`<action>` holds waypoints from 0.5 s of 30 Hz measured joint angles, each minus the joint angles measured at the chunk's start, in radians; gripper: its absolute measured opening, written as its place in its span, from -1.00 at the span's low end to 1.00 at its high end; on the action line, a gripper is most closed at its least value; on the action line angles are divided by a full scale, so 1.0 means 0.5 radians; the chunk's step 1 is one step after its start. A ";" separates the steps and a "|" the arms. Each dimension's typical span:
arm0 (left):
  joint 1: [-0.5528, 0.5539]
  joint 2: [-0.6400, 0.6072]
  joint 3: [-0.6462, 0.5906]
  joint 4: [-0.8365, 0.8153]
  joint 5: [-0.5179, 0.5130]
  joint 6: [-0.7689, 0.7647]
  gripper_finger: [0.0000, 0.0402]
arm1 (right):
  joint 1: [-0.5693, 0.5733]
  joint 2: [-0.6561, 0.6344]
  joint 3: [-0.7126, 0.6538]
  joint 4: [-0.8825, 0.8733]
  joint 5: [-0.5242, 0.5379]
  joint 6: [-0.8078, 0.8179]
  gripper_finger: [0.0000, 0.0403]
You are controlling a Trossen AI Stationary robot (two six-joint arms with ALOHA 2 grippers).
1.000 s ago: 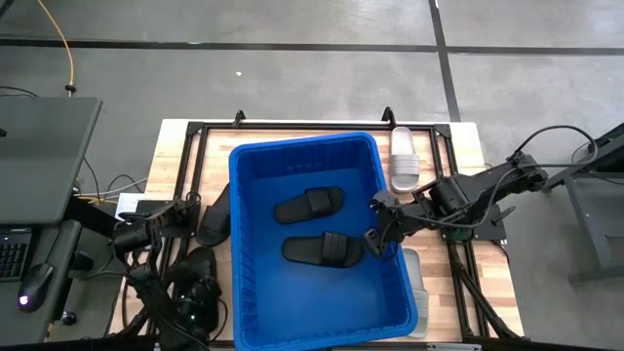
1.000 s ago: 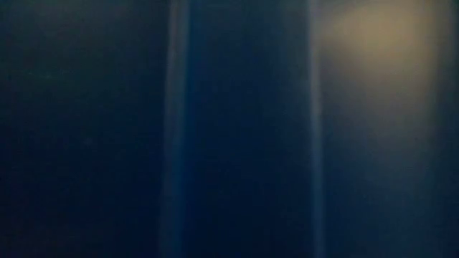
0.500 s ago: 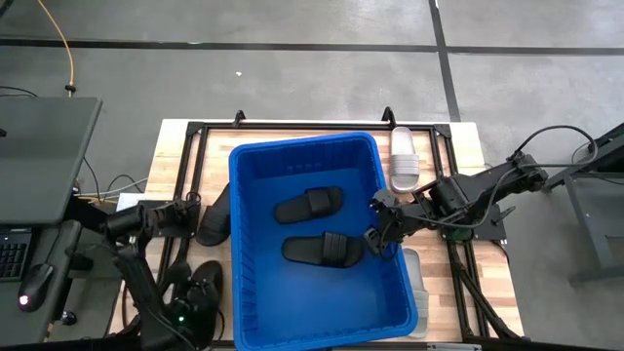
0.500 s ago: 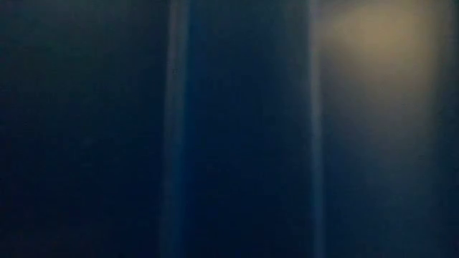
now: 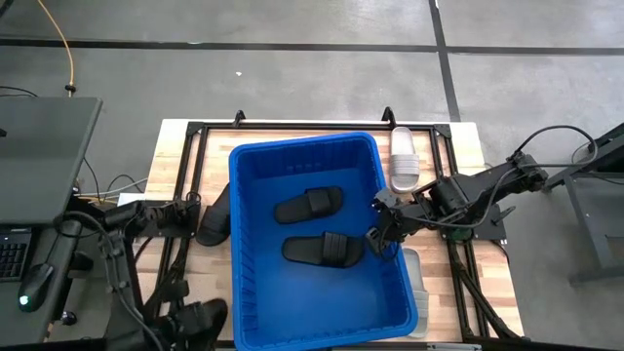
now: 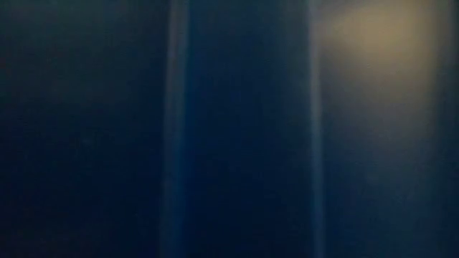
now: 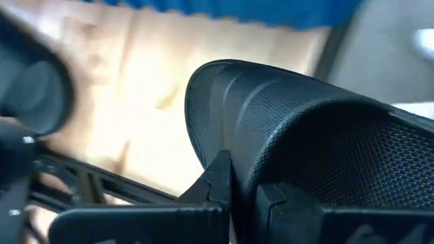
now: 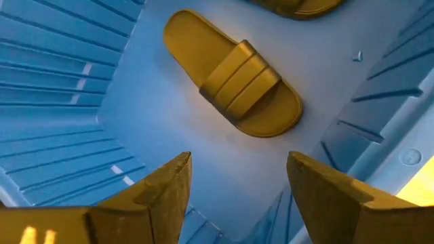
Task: Pick and place slides into bin
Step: Put the bottom black slide in the bin
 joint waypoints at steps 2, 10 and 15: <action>-0.013 0.000 0.152 0.003 0.006 0.043 -0.99 | -0.004 0.000 0.000 0.000 -0.005 0.045 0.15; -0.110 0.001 0.758 -0.001 0.063 0.069 -1.00 | -0.075 0.000 0.000 0.039 -0.185 0.081 0.15; -0.171 -0.002 1.049 0.001 -0.293 0.055 -1.00 | -0.122 0.000 0.000 0.371 -0.463 0.026 0.15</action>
